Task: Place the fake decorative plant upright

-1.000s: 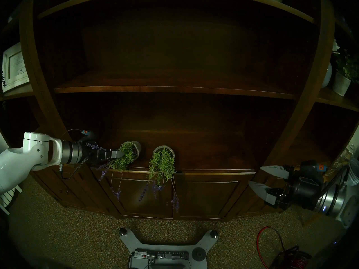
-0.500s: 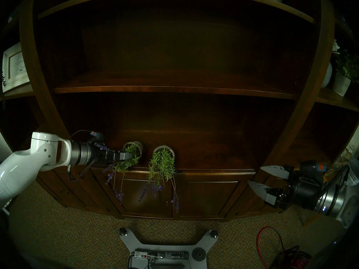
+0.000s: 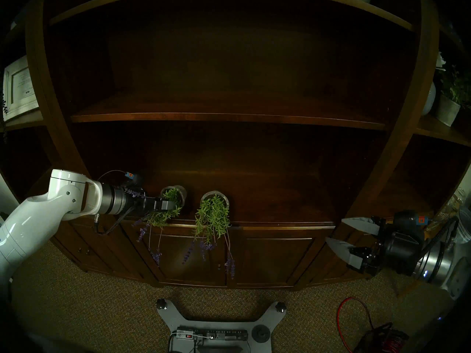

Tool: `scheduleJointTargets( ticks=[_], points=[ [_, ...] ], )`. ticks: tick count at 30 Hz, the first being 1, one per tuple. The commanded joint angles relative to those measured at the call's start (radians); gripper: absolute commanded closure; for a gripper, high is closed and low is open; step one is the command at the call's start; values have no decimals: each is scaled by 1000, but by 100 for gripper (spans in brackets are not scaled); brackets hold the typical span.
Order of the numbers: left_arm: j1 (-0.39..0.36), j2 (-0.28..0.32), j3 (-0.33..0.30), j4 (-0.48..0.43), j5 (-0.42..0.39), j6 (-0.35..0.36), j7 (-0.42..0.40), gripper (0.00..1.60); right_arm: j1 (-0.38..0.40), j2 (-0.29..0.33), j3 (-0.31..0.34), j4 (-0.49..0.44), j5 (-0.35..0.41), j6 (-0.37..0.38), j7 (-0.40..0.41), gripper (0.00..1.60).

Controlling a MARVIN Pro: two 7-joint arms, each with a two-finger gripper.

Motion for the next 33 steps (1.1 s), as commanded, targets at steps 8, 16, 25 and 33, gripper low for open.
scheduleJointTargets(
  ticks=[8, 16, 25, 33],
  points=[
    [-94, -52, 4, -33, -2, 62, 79, 105, 2, 0, 2, -2, -2, -3, 1, 0],
    [-101, -74, 4, -46, -14, 100, 133, 160, 2, 0, 2, -2, -2, -3, 1, 0],
    [-94, -95, -10, -57, -50, 129, 194, 160, 2, 0, 2, -2, -2, -3, 1, 0],
    [-84, -133, -42, -69, -119, 127, 292, 160, 2, 0, 2, -2, -2, -3, 1, 0]
  ],
)
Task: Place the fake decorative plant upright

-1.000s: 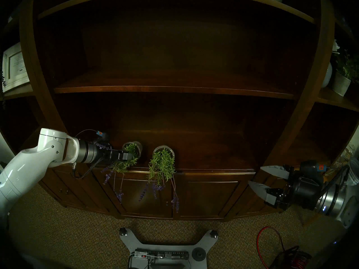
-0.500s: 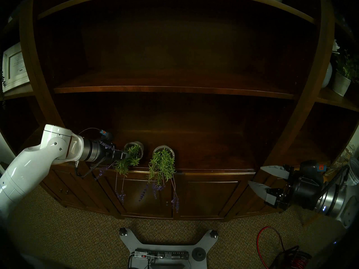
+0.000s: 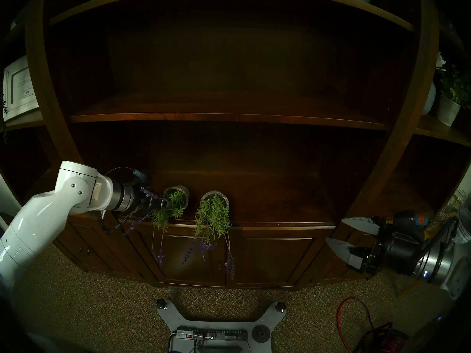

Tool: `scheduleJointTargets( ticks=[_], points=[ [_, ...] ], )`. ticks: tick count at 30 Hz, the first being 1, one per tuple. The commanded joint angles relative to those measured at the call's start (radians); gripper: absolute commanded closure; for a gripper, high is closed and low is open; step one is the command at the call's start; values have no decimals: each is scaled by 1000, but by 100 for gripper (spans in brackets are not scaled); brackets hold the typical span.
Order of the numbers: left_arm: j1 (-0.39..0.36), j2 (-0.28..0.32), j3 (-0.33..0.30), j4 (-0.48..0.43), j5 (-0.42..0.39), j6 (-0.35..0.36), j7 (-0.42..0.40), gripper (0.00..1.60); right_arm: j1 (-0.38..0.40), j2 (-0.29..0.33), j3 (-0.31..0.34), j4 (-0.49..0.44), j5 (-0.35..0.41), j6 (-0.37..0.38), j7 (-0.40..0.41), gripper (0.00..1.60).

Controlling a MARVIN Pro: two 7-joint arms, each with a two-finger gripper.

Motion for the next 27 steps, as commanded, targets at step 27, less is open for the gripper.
scheduleJointTargets(
  ticks=[27],
  points=[
    [-84, -170, -93, -1, -219, -87, 443, 160, 2, 0, 2, -2, -1, -3, 1, 0]
  ],
)
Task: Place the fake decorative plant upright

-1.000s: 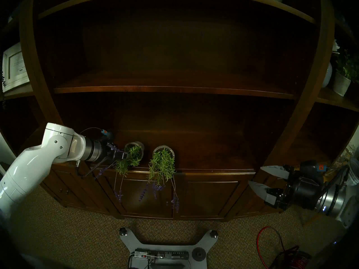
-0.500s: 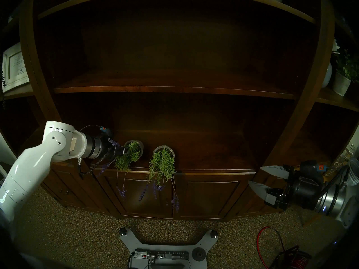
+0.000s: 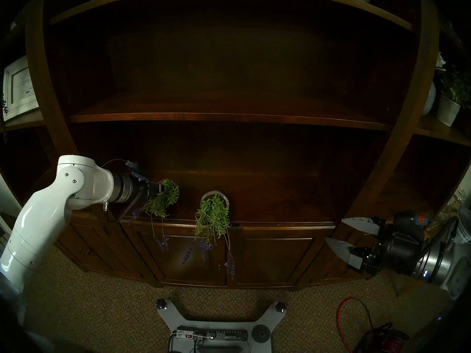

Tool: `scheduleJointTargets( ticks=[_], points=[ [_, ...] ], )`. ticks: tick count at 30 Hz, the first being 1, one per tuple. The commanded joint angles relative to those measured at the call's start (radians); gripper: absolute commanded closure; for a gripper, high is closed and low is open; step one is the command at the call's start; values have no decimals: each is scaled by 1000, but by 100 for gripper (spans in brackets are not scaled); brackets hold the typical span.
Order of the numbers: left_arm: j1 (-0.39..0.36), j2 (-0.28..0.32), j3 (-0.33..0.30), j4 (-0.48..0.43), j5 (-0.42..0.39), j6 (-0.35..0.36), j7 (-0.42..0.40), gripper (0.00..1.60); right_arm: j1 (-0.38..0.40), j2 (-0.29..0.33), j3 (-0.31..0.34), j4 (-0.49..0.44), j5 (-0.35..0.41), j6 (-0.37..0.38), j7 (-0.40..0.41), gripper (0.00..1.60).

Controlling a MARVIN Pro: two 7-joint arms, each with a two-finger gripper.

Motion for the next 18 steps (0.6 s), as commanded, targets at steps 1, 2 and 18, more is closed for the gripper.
scheduleJointTargets(
  ticks=[1, 2, 18],
  points=[
    [-76, -47, -15, -2, -17, -35, 66, 160, 2, 0, 2, -2, -2, -3, 1, 0],
    [-86, -63, -6, 6, -16, -44, 93, 160, 2, 0, 2, -2, -2, -3, 1, 0],
    [-179, -225, 30, 67, 9, -96, 236, 160, 2, 0, 2, -2, -1, -2, 1, 0]
  ],
)
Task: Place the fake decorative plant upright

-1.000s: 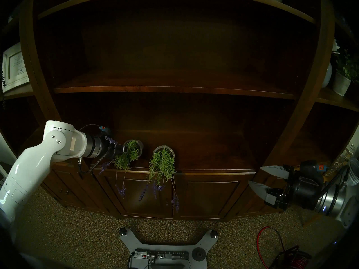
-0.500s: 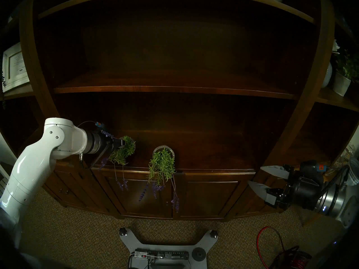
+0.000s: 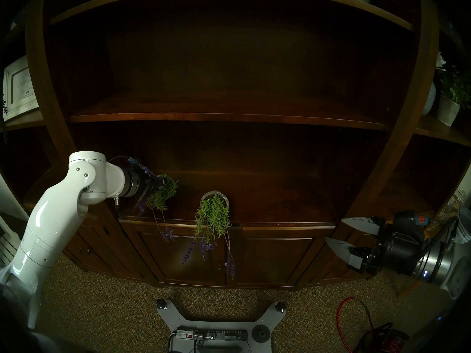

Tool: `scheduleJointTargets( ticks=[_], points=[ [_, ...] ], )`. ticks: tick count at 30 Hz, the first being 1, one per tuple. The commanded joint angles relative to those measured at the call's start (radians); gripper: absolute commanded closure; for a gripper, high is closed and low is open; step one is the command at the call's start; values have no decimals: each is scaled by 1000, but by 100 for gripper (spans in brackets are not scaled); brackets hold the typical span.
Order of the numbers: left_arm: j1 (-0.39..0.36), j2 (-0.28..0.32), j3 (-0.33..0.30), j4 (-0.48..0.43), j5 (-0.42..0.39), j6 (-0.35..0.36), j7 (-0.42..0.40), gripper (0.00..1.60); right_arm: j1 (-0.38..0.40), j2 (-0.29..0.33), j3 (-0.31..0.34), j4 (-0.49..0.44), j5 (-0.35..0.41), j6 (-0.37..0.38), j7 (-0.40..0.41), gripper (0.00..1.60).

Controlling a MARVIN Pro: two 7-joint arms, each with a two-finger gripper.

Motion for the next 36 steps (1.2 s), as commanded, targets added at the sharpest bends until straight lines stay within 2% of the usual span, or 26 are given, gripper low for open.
scheduleJointTargets(
  ticks=[1, 3, 4, 7, 8, 12, 15, 16, 17, 25, 30, 32, 33, 34, 35, 36],
  points=[
    [-89, -90, -21, 2, 17, -31, 24, 160, 2, 0, 2, -2, -1, -2, 1, 0],
    [-145, -98, 13, 36, 1, -36, 43, 160, 2, 0, 2, -2, -1, -2, 1, 0],
    [-104, -114, -21, 15, 18, -40, 38, 160, 2, 0, 2, -2, -1, -2, 1, 0],
    [-157, -137, 3, 51, 9, -40, 63, 160, 2, 0, 2, -2, -1, -2, 1, 0],
    [-138, -153, -15, 44, 20, -40, 63, 160, 2, 0, 2, -2, -1, -2, 1, 0],
    [-181, -185, 6, 81, 18, -38, 87, 160, 2, 0, 2, -2, -1, -2, 1, 0],
    [-181, -215, 4, 84, 29, -34, 96, 160, 2, 0, 2, -2, -1, -2, 1, 0],
    [-215, -217, 28, 108, 20, -32, 108, 160, 2, 0, 2, -2, -1, -2, 1, 0],
    [-190, -234, 10, 92, 34, -30, 107, 160, 2, 0, 2, -2, -1, -2, 1, 0],
    [-238, -288, 40, 141, 49, -15, 138, 160, 2, 0, 2, -2, -1, -2, 1, 0],
    [-273, -298, 70, 178, 49, -3, 149, 160, 2, 0, 2, -2, -1, -3, 1, 0],
    [-282, -299, 78, 191, 49, 1, 150, 128, 2, 0, 2, -2, -1, -3, 1, 0],
    [-283, -299, 79, 196, 51, 2, 150, 95, 2, 0, 2, -2, -2, -3, 1, 0],
    [-284, -299, 80, 200, 52, 4, 149, 85, 2, 0, 2, -2, -2, -3, 1, 0],
    [-284, -298, 81, 203, 54, 6, 148, 54, 2, 0, 2, -2, -2, -3, 1, 0],
    [-282, -297, 82, 205, 55, 7, 148, 47, 2, 0, 2, -2, -2, -3, 1, 0]
  ],
)
